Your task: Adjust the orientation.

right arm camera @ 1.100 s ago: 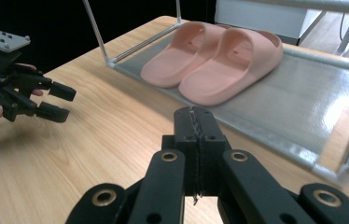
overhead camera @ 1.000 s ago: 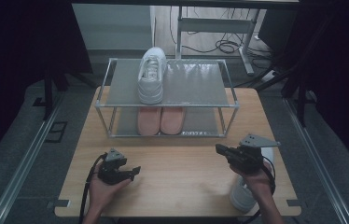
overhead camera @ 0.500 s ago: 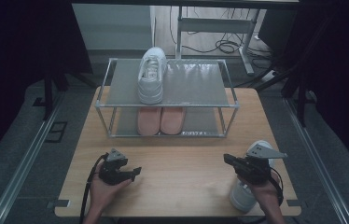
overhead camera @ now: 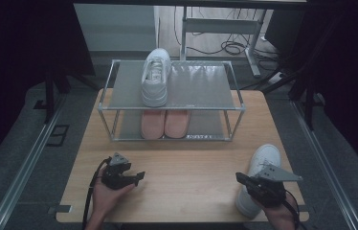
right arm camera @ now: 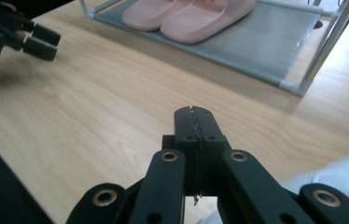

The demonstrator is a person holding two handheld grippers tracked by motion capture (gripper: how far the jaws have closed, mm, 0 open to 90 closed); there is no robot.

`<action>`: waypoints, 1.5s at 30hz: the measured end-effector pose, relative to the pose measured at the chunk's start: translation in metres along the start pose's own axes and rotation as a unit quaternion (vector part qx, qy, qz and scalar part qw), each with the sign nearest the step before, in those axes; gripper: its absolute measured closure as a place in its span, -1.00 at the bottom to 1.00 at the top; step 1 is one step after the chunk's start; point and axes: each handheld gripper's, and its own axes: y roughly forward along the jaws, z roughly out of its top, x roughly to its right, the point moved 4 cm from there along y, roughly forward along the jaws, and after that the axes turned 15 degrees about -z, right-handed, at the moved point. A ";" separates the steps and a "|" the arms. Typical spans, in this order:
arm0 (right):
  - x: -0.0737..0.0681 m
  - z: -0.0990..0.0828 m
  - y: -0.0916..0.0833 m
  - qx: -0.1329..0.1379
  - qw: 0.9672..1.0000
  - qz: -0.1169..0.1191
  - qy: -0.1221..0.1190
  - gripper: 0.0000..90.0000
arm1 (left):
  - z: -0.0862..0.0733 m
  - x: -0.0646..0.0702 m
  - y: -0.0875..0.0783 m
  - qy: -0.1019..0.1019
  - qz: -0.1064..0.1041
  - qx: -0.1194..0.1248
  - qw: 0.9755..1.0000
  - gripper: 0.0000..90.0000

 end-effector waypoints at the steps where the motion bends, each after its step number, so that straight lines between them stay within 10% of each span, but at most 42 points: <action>1: -0.002 -0.003 -0.003 -0.002 1.000 0.000 -0.001 1.00 | 0.000 0.000 0.000 0.000 0.000 0.001 1.000 -0.30; 23: -0.013 -0.052 -0.018 -0.061 0.998 -0.003 -0.029 1.00 | 0.000 0.000 -0.001 -0.001 0.000 0.003 1.000 -0.30; 45: 0.065 -0.083 -0.055 -0.073 0.992 -0.092 0.039 1.00 | 0.000 0.000 0.002 -0.002 -0.001 -0.002 1.000 -0.30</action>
